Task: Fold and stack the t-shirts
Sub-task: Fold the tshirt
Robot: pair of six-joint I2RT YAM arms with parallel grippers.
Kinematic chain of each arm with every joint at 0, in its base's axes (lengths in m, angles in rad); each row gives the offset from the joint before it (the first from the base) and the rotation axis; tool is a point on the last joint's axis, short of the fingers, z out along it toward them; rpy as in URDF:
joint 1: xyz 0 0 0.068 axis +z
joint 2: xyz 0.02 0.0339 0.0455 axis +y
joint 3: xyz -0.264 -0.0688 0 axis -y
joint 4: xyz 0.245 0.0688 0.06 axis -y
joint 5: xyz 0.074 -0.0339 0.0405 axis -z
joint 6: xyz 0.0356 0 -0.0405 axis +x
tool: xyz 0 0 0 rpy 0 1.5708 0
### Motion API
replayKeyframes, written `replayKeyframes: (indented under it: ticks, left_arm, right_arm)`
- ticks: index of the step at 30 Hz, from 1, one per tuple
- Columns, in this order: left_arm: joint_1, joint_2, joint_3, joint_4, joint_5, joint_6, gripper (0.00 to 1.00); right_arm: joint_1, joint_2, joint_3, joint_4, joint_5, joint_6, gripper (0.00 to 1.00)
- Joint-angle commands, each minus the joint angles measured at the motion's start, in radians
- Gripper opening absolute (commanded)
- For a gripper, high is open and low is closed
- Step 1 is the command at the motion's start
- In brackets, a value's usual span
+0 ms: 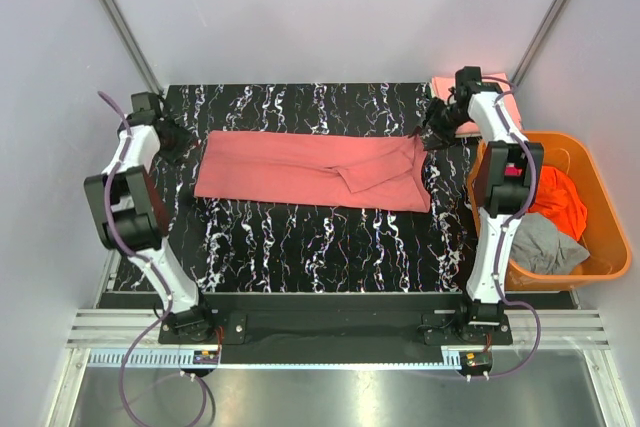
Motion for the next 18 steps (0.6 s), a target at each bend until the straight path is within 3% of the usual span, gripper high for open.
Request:
replayKeyframes:
  ticks: [1,7,13,17,18]
  left_arm:
    - [-0.043,-0.122,-0.068,0.017,-0.025,0.035,0.53]
    - [-0.152,-0.169,-0.202,0.074,0.067,0.024,0.47]
    - [-0.193,-0.116,-0.224,0.103,0.176,0.040,0.45]
    - [-0.192,-0.080,-0.227,0.108,0.190,0.043,0.44]
    - [-0.192,-0.074,-0.227,0.109,0.190,0.044,0.44]
  right_arm:
    - [0.026,-0.122,-0.022,-0.017,-0.010,-0.025,0.66]
    - [0.167,-0.209,-0.147,0.041,-0.031,-0.025,0.67]
    - [0.329,-0.217,-0.213,0.116,-0.045,-0.003,0.64]
    - [0.394,-0.194,-0.233,0.184,-0.068,0.012,0.49]
    - [0.406,-0.190,-0.237,0.198,-0.071,0.029,0.37]
